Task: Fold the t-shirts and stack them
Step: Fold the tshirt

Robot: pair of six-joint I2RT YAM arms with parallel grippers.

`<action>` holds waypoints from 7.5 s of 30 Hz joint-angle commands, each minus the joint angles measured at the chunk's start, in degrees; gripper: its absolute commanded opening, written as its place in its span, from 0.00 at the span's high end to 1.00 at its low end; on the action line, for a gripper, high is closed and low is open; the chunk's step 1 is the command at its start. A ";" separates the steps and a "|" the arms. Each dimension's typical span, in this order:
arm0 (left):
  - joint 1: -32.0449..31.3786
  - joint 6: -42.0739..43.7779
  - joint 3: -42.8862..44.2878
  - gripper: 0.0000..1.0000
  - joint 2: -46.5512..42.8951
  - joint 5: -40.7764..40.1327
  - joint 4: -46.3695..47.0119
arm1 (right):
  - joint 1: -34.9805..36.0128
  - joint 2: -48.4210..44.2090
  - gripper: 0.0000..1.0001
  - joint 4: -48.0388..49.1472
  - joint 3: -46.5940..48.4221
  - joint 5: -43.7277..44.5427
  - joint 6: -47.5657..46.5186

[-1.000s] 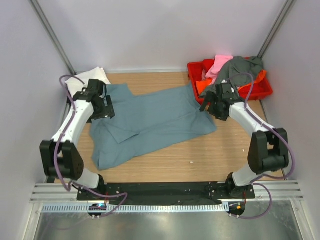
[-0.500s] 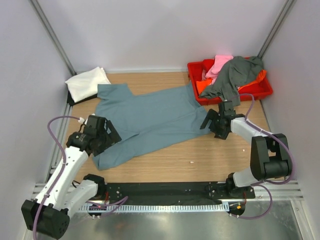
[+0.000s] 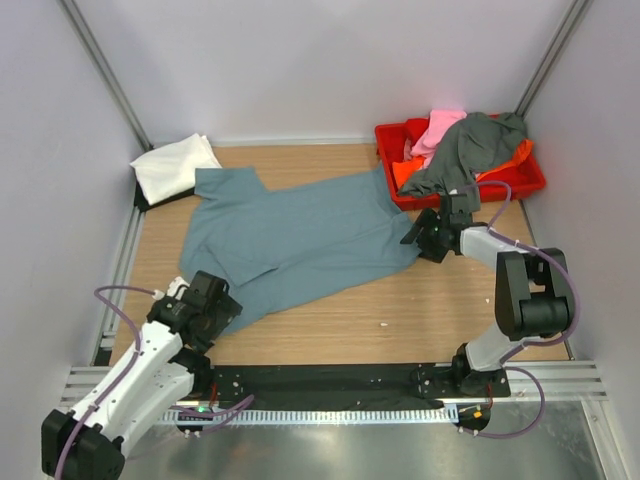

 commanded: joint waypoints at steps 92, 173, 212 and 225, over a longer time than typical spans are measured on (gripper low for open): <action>14.11 2.74 -10.90 1.00 -6.40 -4.85 12.16 | 58.79 45.75 0.73 -25.26 73.56 -14.43 -12.24; 26.50 21.98 1.85 1.00 12.33 8.86 23.68 | 31.46 45.14 0.80 -36.33 79.54 0.86 -21.81; 25.36 22.07 8.44 0.25 14.46 22.04 29.36 | 39.37 5.06 0.24 -14.54 18.92 4.73 -4.15; 18.85 18.58 -0.43 0.26 24.30 13.97 28.19 | 38.13 1.56 0.24 -9.96 1.06 7.80 1.04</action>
